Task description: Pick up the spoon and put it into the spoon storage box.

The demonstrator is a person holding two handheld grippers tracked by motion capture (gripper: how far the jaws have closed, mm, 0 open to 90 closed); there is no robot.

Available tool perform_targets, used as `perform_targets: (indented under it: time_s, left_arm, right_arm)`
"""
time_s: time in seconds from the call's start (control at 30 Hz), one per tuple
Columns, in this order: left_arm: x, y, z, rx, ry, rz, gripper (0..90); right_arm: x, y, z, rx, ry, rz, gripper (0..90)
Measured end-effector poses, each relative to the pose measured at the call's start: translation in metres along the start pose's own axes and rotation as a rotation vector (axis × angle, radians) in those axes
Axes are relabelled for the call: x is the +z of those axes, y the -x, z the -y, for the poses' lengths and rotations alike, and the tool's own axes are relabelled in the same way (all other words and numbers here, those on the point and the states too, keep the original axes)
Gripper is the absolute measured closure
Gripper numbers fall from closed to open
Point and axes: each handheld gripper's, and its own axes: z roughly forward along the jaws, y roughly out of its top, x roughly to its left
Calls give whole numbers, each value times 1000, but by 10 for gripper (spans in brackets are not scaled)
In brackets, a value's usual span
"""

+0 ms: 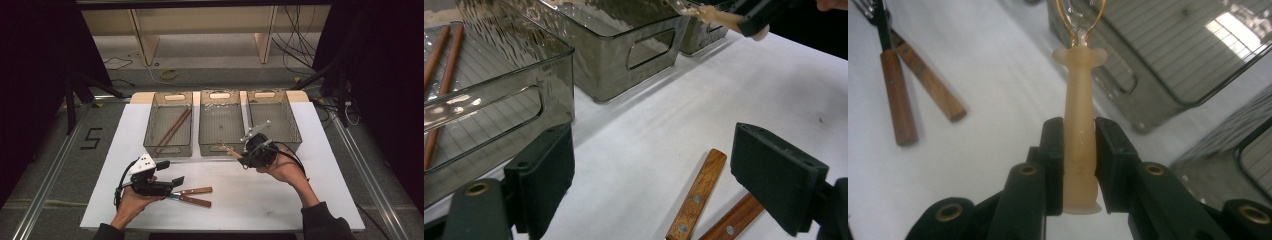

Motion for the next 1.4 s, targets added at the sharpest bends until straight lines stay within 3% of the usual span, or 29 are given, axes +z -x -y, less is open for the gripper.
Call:
perform_targets:
  time_s: [0.5,0.97,1.4]
  left_arm:
    - [0,-1,0,-2,-3,4,171]
    - [0,0,0,4,-5,11,172]
    - [1,1,0,8,-7,12,173]
  right_arm:
    - [1,23,-39,30,54,55,756]
    - [14,36,-68,60,47,104,755]
    - [34,47,-81,110,31,120,754]
